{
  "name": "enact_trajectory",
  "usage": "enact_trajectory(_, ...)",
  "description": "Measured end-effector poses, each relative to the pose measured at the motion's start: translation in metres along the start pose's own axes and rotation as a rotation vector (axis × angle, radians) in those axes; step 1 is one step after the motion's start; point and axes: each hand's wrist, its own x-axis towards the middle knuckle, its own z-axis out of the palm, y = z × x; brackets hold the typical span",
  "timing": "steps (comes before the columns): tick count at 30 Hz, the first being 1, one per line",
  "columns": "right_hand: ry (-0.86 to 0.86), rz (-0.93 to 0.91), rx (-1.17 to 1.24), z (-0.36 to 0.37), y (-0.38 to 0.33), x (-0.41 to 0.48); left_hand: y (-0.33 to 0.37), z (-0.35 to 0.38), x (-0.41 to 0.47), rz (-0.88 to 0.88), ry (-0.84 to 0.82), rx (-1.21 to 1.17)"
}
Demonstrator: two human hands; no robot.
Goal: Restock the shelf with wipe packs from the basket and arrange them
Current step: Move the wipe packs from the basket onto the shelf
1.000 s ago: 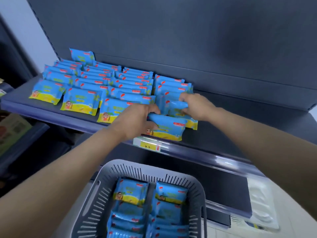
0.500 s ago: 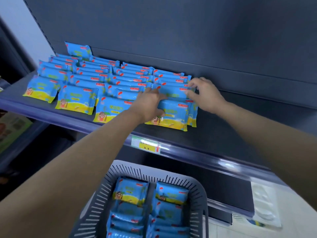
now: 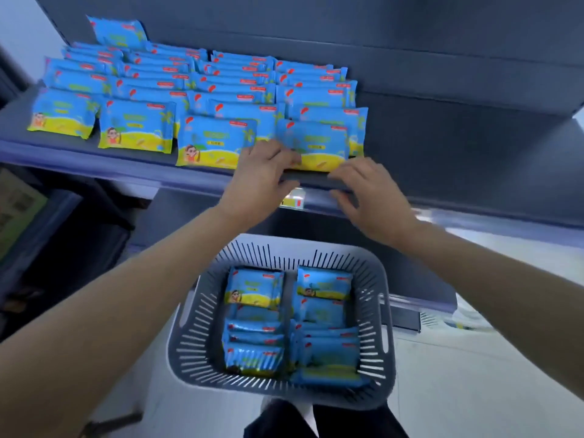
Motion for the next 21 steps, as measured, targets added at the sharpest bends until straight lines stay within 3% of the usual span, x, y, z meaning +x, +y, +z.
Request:
enact_trajectory(4,-0.282,-0.029,-0.017,0.05,-0.021,-0.052,-0.015,0.028,-0.076,-0.075,-0.268,-0.032)
enact_trajectory(7,-0.57,0.085,-0.065,0.089,-0.026,-0.086,-0.029,0.054,-0.116,-0.16,-0.473,0.012)
enact_trajectory(12,-0.84,0.308,-0.139,0.137,-0.021,-0.119,-0.053,0.084,-0.156,-0.269,-0.621,0.057)
enact_trajectory(16,-0.909,0.417,-0.224,0.161,-0.019,-0.13,-0.067,0.102,-0.171,-0.309,-0.64,0.068)
enact_trajectory(21,-0.8,0.395,-0.388,0.179,-0.024,-0.133,-0.086,0.125,-0.177,-0.359,-0.712,0.108)
